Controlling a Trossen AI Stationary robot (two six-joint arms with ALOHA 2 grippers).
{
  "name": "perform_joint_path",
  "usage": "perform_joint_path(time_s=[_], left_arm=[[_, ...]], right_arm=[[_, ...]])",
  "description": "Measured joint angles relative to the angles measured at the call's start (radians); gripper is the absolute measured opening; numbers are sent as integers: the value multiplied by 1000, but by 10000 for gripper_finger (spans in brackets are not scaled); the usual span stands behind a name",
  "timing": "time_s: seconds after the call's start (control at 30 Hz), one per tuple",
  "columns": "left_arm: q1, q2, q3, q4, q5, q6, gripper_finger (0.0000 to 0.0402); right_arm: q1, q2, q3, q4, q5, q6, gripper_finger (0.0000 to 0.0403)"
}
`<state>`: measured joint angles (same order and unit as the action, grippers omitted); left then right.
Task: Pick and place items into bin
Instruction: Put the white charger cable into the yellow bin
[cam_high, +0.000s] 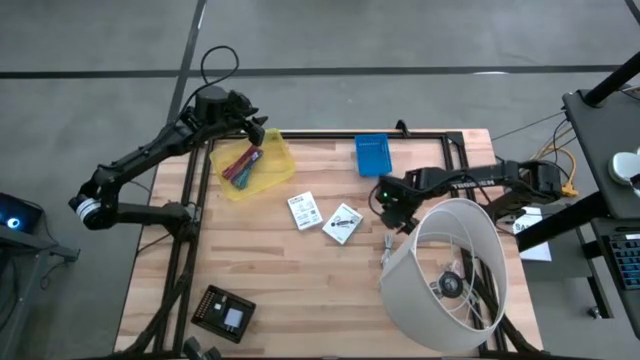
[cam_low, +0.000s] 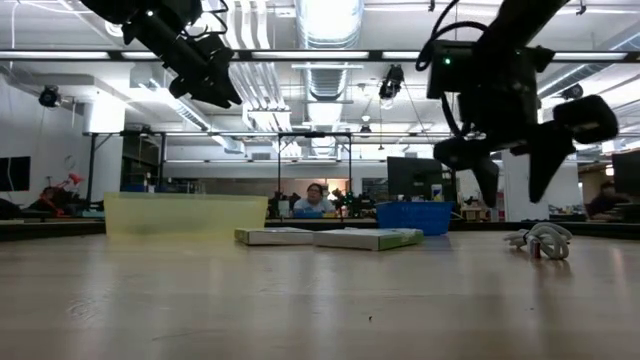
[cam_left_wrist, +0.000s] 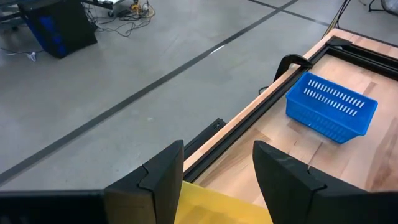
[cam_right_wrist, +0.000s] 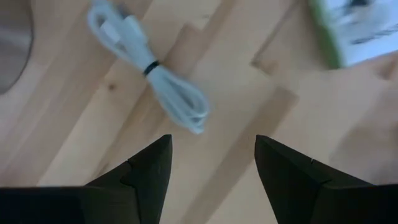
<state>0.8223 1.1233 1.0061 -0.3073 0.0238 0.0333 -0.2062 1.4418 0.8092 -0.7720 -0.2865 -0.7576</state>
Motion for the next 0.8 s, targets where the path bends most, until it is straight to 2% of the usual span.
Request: perform_joint_path(time_s=[0.23, 0.57, 0.8], left_arm=[[0, 0, 0, 0, 0, 0, 176], [0, 0, 0, 0, 0, -2, 176], [0, 0, 0, -1, 0, -4, 176]], right_arm=[[55, 0, -34, 73, -1, -19, 215], [130, 0, -83, 118, 10, -162, 215], [156, 0, -152, 291, 62, -138, 215]])
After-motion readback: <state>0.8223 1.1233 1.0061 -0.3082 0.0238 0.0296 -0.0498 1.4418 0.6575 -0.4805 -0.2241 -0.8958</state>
